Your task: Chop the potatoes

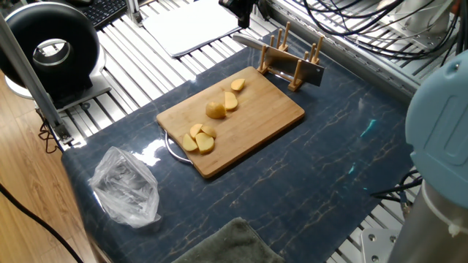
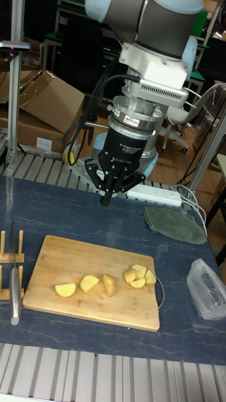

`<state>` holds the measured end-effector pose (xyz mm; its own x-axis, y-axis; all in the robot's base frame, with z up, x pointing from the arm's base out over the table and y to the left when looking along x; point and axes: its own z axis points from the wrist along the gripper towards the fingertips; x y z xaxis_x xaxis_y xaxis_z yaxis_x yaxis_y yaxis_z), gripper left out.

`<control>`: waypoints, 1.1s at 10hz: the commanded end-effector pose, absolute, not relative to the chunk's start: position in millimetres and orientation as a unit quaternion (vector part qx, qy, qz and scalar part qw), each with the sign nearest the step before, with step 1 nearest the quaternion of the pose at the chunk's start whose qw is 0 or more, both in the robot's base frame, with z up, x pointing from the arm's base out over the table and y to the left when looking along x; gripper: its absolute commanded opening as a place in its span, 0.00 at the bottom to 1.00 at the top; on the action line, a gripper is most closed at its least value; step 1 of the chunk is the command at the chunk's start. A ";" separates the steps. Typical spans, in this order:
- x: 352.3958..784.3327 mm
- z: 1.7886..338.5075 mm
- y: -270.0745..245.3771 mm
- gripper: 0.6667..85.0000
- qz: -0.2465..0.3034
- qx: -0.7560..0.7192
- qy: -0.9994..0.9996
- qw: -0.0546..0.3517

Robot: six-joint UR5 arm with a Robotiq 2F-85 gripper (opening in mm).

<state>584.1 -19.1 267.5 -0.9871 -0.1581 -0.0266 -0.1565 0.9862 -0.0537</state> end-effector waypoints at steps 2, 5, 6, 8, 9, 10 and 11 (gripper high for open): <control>583.4 268.4 -2.0 0.00 0.007 -0.079 0.997 0.017; 592.0 264.1 -60.4 0.00 0.005 -0.101 0.995 0.006; 592.9 257.9 -73.8 0.00 0.010 -0.108 0.994 0.007; 589.8 235.9 -109.9 0.00 0.009 -0.139 0.990 0.013; 585.5 224.5 -121.6 0.00 0.012 -0.148 0.989 0.014; 581.8 217.0 -130.3 0.00 0.011 -0.152 0.988 0.014; 579.8 215.0 -136.4 0.00 0.003 -0.155 0.988 0.011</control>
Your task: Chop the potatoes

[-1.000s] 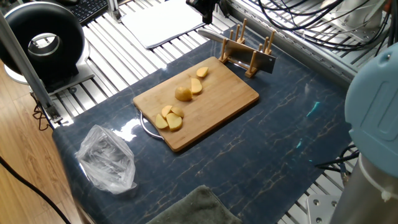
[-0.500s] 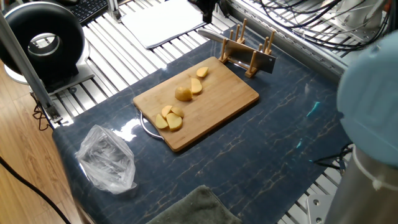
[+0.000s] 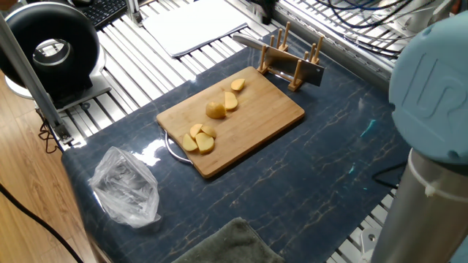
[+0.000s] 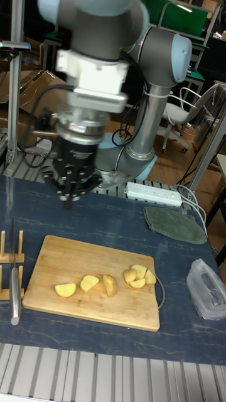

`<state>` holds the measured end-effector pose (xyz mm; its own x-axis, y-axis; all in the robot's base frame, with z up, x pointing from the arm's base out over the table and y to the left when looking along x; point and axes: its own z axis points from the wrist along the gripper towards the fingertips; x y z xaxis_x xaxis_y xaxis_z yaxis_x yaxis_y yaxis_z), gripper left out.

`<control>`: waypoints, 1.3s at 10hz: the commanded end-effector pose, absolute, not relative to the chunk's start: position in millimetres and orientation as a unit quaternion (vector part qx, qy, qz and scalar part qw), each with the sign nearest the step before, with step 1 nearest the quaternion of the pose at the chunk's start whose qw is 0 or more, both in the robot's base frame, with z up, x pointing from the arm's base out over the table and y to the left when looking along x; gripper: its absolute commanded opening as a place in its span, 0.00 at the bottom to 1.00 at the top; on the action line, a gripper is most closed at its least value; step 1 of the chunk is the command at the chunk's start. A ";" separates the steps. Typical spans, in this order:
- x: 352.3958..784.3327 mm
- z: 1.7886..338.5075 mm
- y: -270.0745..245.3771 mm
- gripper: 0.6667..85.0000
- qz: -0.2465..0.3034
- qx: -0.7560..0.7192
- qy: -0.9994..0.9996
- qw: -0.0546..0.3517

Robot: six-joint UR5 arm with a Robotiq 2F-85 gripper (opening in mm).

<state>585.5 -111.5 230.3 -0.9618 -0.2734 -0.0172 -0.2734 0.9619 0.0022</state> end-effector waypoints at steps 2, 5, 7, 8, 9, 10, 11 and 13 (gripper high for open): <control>562.7 215.3 -145.9 0.00 -0.010 -0.131 0.991 -0.024; 601.1 216.9 -156.6 0.00 -0.039 -0.100 0.993 0.047; 605.1 217.4 -156.5 0.00 -0.040 -0.105 0.992 0.055; 603.8 217.3 -157.3 0.00 -0.041 -0.110 0.992 0.052; 603.8 217.2 -156.6 0.00 -0.040 -0.117 0.991 0.052; 603.8 217.1 -154.2 0.00 -0.036 -0.116 0.991 0.053; 603.4 217.2 -156.6 0.00 -0.040 -0.119 0.991 0.051; 610.7 216.8 -184.2 0.00 -0.040 -0.119 0.991 0.040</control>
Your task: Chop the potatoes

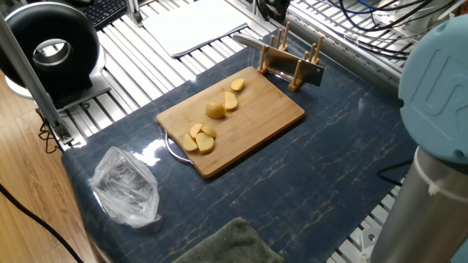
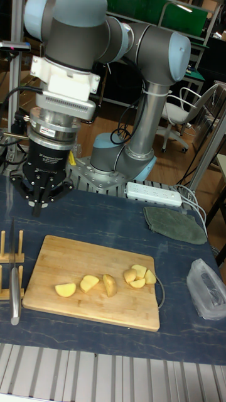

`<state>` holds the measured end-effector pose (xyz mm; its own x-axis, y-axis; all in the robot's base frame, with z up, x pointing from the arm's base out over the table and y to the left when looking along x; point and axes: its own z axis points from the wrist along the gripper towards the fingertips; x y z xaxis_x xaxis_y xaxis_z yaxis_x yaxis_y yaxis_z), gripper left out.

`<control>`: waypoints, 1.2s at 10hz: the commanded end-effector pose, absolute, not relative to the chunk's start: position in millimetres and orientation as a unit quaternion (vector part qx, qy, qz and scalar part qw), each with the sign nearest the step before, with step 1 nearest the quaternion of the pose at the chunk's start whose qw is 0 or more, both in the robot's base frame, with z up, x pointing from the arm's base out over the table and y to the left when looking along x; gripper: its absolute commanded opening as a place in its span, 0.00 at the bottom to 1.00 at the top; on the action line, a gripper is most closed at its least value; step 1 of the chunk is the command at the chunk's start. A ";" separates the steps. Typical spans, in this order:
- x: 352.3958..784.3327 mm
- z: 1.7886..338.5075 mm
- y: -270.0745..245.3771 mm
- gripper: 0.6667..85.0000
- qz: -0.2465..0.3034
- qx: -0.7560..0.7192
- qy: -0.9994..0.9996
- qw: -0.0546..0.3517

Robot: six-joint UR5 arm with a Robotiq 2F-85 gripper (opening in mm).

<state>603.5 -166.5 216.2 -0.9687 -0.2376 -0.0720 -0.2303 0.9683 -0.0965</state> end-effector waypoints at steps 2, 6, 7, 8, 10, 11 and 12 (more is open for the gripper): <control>626.8 200.6 -206.6 0.00 -0.022 -0.123 0.991 0.042; 614.8 169.2 -217.0 0.01 -0.020 -0.116 0.993 0.005; 613.1 164.3 -211.9 0.01 -0.018 -0.109 0.994 0.005; 610.1 162.3 -201.2 0.01 -0.001 -0.095 0.995 0.001; 618.6 156.9 -191.9 0.00 0.007 -0.083 0.996 0.014; 619.0 155.0 -186.4 0.00 0.015 -0.085 0.996 0.016; 624.9 152.9 -174.0 0.00 0.037 -0.075 0.996 0.030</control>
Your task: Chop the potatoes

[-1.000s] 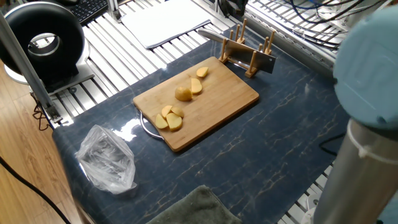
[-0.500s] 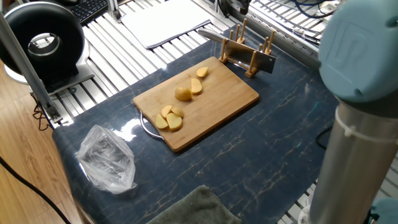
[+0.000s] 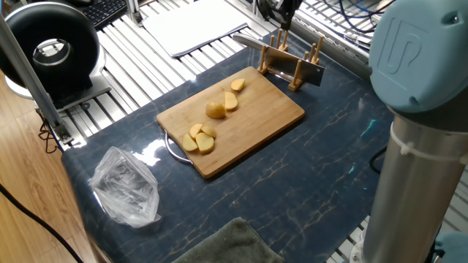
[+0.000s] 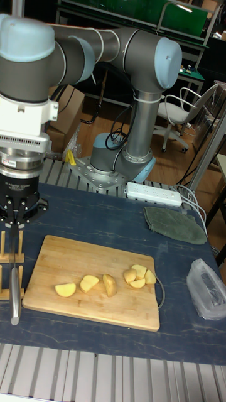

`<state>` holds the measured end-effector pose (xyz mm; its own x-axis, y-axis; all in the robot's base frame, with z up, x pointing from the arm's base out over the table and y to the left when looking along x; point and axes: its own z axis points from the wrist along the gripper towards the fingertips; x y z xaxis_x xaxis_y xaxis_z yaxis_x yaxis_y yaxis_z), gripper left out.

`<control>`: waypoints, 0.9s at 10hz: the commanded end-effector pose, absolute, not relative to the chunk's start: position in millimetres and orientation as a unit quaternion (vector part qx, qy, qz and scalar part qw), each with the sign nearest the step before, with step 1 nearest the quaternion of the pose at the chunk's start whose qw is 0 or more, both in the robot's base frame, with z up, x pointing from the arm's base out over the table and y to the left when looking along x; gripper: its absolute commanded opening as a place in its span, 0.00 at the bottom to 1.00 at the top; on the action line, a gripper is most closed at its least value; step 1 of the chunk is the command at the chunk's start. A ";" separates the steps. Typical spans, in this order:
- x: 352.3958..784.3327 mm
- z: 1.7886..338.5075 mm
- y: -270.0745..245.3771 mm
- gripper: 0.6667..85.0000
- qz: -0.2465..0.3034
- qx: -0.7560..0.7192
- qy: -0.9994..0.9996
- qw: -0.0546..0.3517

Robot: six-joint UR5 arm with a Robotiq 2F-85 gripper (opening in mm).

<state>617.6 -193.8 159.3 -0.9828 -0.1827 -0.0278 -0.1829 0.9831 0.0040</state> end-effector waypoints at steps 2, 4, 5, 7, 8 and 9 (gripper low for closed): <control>625.2 147.7 -180.0 0.02 0.026 -0.079 0.996 0.030; 616.7 139.4 -192.7 0.13 0.006 -0.117 0.993 0.018; 614.0 134.1 -200.2 0.30 0.001 -0.143 0.990 0.017; 609.7 129.9 -203.9 0.36 -0.004 -0.157 0.988 0.011; 607.3 127.7 -202.9 0.40 -0.009 -0.166 0.986 0.008; 605.4 126.2 -203.6 0.40 -0.012 -0.172 0.985 0.005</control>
<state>609.5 -202.3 130.9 -0.9534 -0.3015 -0.0138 -0.3012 0.9534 -0.0186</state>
